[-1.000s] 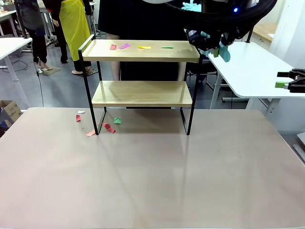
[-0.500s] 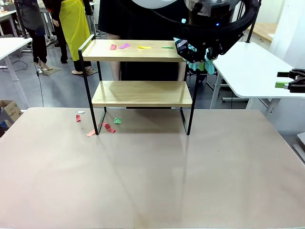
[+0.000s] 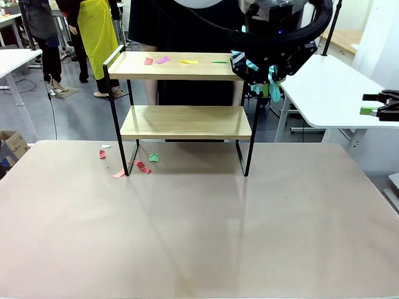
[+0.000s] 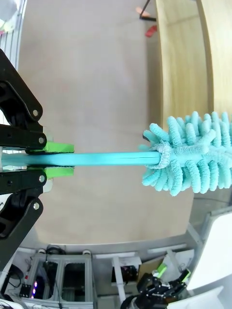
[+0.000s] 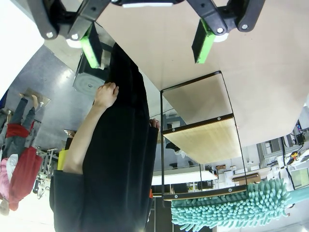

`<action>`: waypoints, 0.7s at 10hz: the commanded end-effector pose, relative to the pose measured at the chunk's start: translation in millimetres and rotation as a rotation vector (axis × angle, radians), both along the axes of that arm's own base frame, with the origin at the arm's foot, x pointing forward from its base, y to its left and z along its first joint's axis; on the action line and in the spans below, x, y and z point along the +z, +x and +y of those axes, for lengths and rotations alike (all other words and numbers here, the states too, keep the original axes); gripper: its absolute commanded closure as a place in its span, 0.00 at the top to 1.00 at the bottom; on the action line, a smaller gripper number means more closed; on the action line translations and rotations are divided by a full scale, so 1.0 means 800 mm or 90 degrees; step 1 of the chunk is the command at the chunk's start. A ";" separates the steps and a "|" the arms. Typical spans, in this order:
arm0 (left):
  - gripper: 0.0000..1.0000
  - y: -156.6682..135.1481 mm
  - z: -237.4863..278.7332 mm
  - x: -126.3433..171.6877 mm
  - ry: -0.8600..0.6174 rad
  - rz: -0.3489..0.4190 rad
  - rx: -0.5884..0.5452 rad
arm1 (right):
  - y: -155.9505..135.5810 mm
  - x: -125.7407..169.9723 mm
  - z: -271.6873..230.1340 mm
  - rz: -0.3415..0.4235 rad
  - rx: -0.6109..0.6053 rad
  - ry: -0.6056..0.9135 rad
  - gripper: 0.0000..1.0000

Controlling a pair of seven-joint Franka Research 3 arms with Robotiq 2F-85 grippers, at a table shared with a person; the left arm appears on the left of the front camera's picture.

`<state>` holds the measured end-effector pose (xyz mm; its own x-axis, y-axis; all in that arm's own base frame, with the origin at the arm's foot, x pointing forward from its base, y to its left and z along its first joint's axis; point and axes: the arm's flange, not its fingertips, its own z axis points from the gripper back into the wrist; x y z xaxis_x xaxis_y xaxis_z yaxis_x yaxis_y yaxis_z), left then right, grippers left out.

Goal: Clean the shelf.
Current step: Clean the specific section of the Shelf indicated by the human with the Duster.

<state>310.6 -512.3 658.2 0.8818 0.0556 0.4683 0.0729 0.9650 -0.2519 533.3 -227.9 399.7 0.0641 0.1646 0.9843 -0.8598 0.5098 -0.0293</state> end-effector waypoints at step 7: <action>0.13 0.035 0.018 0.041 0.088 0.012 0.007 | 0.001 0.004 0.002 -0.003 -0.001 -0.001 1.00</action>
